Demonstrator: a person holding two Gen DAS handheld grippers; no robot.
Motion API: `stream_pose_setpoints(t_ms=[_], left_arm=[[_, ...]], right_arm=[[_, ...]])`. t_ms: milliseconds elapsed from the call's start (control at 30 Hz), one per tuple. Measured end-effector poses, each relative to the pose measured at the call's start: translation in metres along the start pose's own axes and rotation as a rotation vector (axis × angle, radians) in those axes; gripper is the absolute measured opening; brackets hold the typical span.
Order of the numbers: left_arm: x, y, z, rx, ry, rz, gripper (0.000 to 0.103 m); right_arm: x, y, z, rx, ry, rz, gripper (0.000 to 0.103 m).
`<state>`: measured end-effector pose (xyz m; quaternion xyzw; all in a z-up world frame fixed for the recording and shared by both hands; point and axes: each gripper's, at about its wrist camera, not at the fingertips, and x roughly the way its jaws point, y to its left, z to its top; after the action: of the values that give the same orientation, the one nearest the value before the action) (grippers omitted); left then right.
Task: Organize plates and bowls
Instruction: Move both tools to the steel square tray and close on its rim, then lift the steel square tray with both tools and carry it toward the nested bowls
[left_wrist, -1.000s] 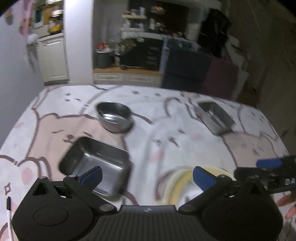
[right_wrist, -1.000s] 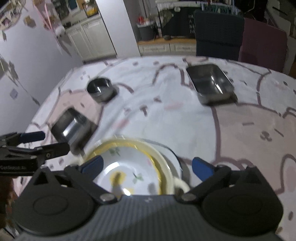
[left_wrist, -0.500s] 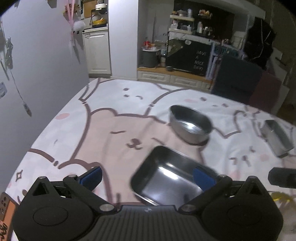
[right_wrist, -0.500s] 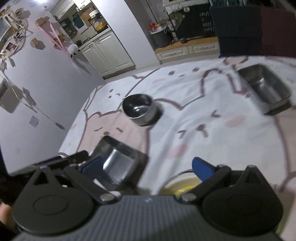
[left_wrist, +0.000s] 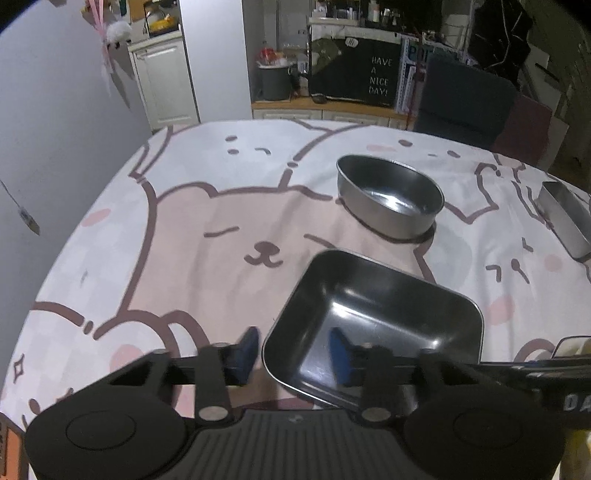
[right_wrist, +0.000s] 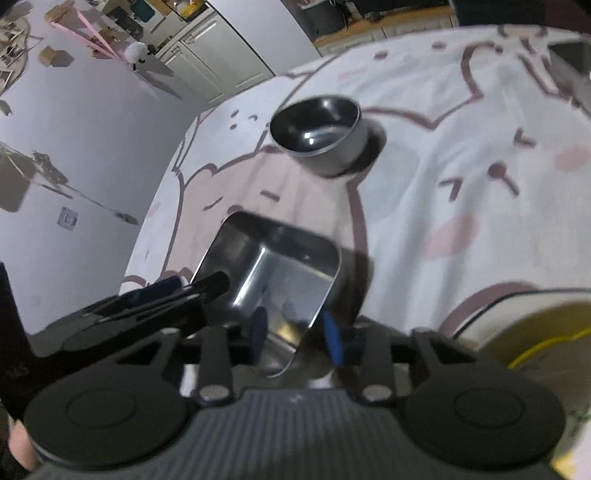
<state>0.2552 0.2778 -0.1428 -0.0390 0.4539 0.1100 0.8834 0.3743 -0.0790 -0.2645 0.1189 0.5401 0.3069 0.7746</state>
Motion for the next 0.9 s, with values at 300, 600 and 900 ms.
stream_pose_setpoints(t_ms=[300, 600, 900], left_arm=[[-0.006, 0.012, -0.003, -0.058, 0.015, -0.01, 0.005], [-0.06, -0.022, 0.012, -0.125, -0.103, -0.116, 0.005], [-0.113, -0.133, 0.021, -0.046, -0.158, -0.301, 0.005]], right_arm=[[0.005, 0.007, 0.001, -0.061, -0.037, -0.09, 0.011], [-0.048, -0.005, 0.013, -0.082, -0.143, -0.055, 0.009], [-0.158, -0.075, 0.019, -0.047, -0.282, -0.103, 0.006]])
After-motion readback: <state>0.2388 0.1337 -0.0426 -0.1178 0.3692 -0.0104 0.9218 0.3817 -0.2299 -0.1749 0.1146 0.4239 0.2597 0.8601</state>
